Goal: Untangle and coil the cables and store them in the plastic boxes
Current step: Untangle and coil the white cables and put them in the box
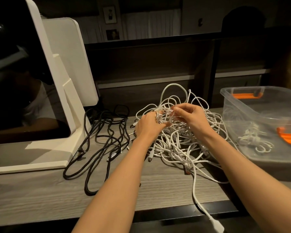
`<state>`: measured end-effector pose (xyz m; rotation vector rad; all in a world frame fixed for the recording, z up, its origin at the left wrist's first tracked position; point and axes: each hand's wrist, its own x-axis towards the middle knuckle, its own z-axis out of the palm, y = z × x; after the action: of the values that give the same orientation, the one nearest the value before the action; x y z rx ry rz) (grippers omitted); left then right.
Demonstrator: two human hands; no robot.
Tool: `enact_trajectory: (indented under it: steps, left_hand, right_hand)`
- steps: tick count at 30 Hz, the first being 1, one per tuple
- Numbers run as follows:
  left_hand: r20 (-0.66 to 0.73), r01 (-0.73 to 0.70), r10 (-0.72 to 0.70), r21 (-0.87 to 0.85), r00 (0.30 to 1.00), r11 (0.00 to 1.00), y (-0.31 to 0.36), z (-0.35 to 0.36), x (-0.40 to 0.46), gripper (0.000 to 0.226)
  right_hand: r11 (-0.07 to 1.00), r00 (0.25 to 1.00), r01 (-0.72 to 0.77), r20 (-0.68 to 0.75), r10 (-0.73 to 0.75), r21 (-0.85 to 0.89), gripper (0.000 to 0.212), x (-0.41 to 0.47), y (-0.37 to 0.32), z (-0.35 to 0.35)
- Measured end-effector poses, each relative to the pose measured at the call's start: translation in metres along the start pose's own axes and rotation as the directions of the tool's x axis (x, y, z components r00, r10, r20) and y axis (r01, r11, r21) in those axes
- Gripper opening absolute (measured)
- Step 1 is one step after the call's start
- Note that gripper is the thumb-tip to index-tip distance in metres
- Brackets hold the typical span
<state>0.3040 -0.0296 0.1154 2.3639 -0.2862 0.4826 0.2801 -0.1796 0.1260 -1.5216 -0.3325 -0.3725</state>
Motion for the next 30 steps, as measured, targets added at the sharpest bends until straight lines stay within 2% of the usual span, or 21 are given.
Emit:
enact_trajectory:
  steps: [3,5,7,10,13,14,16,18,21,23,27,30]
  left_hand:
    - [-0.066,-0.126,0.119,-0.104,0.991,0.987,-0.003,0.000,0.002,0.032]
    - [-0.111,-0.142,0.131,-0.096,0.985,0.985,-0.001,0.002,0.002,0.025]
    - [-0.124,-0.137,0.127,-0.074,0.984,0.988,0.002,0.004,0.003,0.031]
    - [-0.115,-0.109,0.101,-0.062,0.988,0.992,0.005,0.003,0.002,0.033]
    - [-0.101,-0.069,0.060,-0.090,0.993,0.994,0.006,0.003,0.001,0.032]
    - [-0.100,-0.056,0.046,-0.099,0.994,0.994,0.006,0.004,0.002,0.033]
    - [-0.095,-0.016,0.003,-0.142,0.996,0.990,0.006,0.004,0.002,0.035]
    - [-0.077,0.044,-0.067,-0.261,0.995,0.964,0.004,0.003,0.004,0.036]
    - [-0.045,0.097,-0.129,-0.430,0.991,0.898,0.007,-0.002,0.003,0.026]
    - [-0.028,0.125,-0.160,-0.496,0.987,0.859,0.007,-0.003,0.002,0.025]
    - [-0.033,0.163,-0.207,-0.501,0.978,0.850,0.006,-0.002,0.005,0.030]
    - [-0.099,0.193,-0.275,-0.494,0.956,0.848,0.004,-0.002,0.006,0.035]
  right_hand:
    - [0.998,1.000,0.010,0.005,-0.010,-0.057,0.010,0.002,0.004,-0.001]
    - [0.999,0.999,0.012,0.041,-0.010,-0.044,0.010,0.003,0.005,0.000]
    - [0.998,0.998,0.032,0.049,-0.029,-0.060,0.012,0.003,0.005,0.001]
    - [0.971,0.995,0.098,-0.005,-0.102,-0.216,0.013,0.002,0.008,0.005]
    - [0.883,0.975,0.172,-0.050,-0.215,-0.437,0.007,0.002,0.012,0.015]
    - [0.860,0.967,0.181,-0.074,-0.245,-0.478,0.003,0.002,0.013,0.017]
    - [0.830,0.956,0.157,-0.127,-0.263,-0.535,0.009,0.003,0.015,0.015]
    - [0.758,0.968,0.089,-0.125,-0.220,-0.647,0.018,0.005,0.019,0.011]
    - [0.522,0.994,-0.020,-0.072,-0.079,-0.853,0.041,0.005,0.022,0.016]
    - [0.463,0.998,-0.050,-0.064,-0.014,-0.885,0.049,0.005,0.023,0.022]
    - [0.517,0.996,-0.070,-0.086,-0.007,-0.853,0.035,0.007,0.025,0.021]
    - [0.616,0.985,-0.096,-0.165,-0.057,-0.782,0.037,0.008,0.025,0.017]
